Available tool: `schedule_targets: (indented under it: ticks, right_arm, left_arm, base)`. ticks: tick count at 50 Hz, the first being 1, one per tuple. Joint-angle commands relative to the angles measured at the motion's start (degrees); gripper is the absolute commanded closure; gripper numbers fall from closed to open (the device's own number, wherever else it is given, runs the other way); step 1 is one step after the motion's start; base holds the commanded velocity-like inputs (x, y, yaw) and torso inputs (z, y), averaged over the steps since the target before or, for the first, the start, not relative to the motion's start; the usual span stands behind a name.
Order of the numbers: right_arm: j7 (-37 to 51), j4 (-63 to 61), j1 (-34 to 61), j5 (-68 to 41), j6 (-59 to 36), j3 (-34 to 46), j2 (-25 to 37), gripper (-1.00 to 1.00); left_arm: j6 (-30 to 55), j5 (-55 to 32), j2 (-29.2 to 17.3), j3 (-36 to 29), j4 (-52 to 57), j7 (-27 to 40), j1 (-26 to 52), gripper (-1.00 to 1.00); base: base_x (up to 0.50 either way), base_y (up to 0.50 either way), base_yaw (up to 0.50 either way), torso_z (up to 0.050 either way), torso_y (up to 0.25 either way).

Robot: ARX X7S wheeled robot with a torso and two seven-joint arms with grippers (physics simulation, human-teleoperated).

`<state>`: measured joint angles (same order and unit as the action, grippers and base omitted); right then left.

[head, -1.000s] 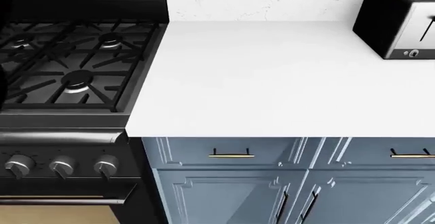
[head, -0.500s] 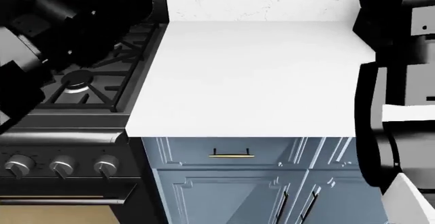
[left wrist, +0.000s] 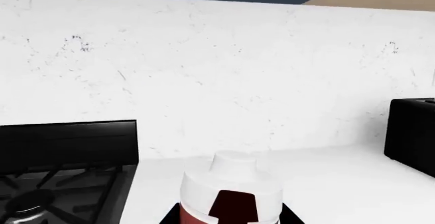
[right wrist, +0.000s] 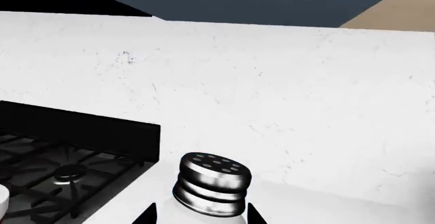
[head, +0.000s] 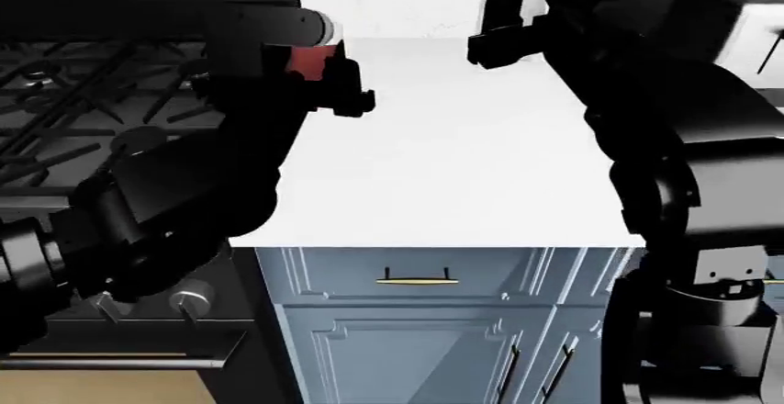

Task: Pick and place the shaker into the drawer. Then close the cabinet.

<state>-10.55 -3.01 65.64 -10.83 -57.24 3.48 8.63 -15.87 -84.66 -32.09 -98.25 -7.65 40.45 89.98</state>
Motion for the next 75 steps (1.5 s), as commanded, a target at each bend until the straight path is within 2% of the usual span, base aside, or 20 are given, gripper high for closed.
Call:
schedule_targets:
  ticks: [1,8,27,65,75]
  right_arm:
    - [1.28,-6.79,-9.71,-0.36,-1.26,-1.19,0.15,1.00]
    - [1.33,-7.85,-12.56,-0.96,-1.43,-1.79,0.63,1.00]
    - [3.21,-9.95,-10.91,-3.07,-3.86,-4.68,-0.78,1.00]
    - [5.16,-13.60,-12.30,-5.81,-5.64,-6.33,-0.65,1.00]
    - [5.38,-14.11,-11.87,-6.50,-6.30,-6.01,-0.46,1.00]
  left_arm:
    - [-3.42,4.73,-2.02,-2.24,3.59,3.01,-5.42,1.00]
    - [-3.69,4.47,-1.44,-2.14,2.06,2.07,-6.56,1.00]
    - [-3.65,4.17,-0.74,-1.26,1.38,0.40,-6.62,1.00]
    - [-3.35,5.43,-0.84,-0.94,2.65,1.55,-7.97,1.00]
    - [-3.36,5.52,-0.75,-0.74,2.57,1.44,-8.41,1.00]
  base:
    - [0.00,0.00,0.00,0.000,0.000]
    - [0.00,-0.21,0.00,0.000,0.000]
    - [0.00,-0.50,0.00,0.000,0.001]
    - [0.00,-0.50,0.00,0.000,0.001]
    - [-0.22,-0.50,0.00,0.001,0.000]
